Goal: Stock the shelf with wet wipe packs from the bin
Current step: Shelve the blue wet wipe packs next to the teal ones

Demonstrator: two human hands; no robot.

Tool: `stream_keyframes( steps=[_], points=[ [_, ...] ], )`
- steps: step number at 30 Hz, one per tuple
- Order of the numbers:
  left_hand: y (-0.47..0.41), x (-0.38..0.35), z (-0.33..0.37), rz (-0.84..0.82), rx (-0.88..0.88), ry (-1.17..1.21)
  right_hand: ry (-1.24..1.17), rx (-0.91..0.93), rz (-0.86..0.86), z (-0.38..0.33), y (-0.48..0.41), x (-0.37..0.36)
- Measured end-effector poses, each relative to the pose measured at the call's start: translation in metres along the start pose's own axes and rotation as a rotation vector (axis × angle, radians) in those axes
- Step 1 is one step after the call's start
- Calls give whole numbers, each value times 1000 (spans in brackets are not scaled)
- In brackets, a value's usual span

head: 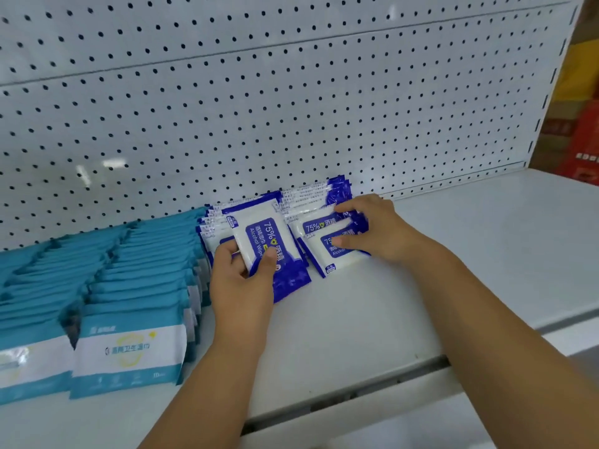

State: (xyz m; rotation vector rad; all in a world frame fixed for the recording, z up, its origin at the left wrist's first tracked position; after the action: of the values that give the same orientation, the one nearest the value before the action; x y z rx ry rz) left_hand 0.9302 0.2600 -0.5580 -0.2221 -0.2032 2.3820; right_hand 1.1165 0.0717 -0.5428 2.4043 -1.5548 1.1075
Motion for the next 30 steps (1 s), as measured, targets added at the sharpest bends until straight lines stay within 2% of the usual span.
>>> stream_keyframes(
  steps=[5,9,13,18,23,28,30],
  points=[
    [1,2,2,2,30,132,12,-92,-84,11,6,-3],
    [1,3,5,46,-8,181,94,-41,53,4,3,-2],
    [4,1,14,-8,-122,149,186,-11,171,2,-3,-1],
    [0,-1,8,-28,-134,87,-38,-23,132,12,-6,-5],
    [4,3,9,-15,-129,66,-112,-12,86,15,-6,-6],
    [5,12,20,66,-154,-99,-159,0,137,14,-3,-1],
    [2,9,27,18,-160,-193,-178,12,161,14,-3,1]
  ],
)
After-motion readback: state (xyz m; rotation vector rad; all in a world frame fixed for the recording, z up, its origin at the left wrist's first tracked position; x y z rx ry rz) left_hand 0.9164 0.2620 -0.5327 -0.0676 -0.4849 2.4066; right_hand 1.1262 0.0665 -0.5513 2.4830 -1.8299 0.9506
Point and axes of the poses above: each hand's wrist, its own y-axis away from the middle knuckle, its own x-axis out of the back of the hand, z = x × y, the point moved 9 cm from there along -y, towards the middle knuckle, and after that the axes turned 3 degrees about -y, right-handed, at the moved point
